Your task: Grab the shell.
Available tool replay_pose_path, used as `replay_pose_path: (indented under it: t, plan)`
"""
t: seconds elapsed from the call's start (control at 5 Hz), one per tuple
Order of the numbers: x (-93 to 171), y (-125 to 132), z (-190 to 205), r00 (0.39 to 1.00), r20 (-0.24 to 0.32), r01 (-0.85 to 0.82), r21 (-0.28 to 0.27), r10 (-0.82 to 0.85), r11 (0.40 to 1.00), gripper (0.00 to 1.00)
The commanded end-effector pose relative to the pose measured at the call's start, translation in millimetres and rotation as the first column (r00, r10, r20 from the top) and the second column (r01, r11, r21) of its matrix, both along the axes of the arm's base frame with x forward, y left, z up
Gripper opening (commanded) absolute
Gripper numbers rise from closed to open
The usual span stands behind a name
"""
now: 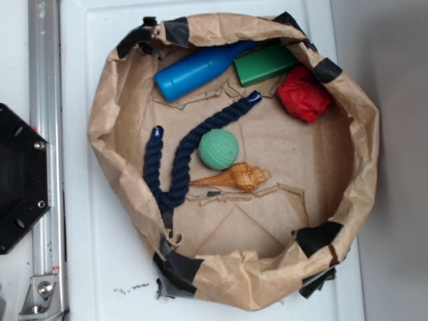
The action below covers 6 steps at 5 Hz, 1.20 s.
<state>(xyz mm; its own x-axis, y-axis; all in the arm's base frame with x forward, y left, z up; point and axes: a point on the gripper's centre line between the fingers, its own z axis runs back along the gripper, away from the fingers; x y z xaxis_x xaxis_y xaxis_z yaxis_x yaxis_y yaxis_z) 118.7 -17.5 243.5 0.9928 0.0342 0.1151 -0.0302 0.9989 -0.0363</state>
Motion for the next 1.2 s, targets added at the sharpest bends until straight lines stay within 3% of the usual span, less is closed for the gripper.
replay_pose_path:
  t: [0.0, 0.6, 0.8, 1.0]
  plan:
    - [0.0, 0.0, 0.0, 1.000, 0.000, 0.000, 0.000, 0.000, 1.000, 1.00]
    - [86.5, 35.0, -47.1, 0.993, 0.081, 0.086, 0.021, -0.088, 0.996, 1.00]
    - [115.0, 42.9, -77.8, 0.979, 0.083, 0.180, 0.086, -0.187, 0.980, 1.00]
    - [137.1, 31.7, -112.4, 0.956, 0.109, 0.272, 0.014, -0.272, 0.962, 1.00]
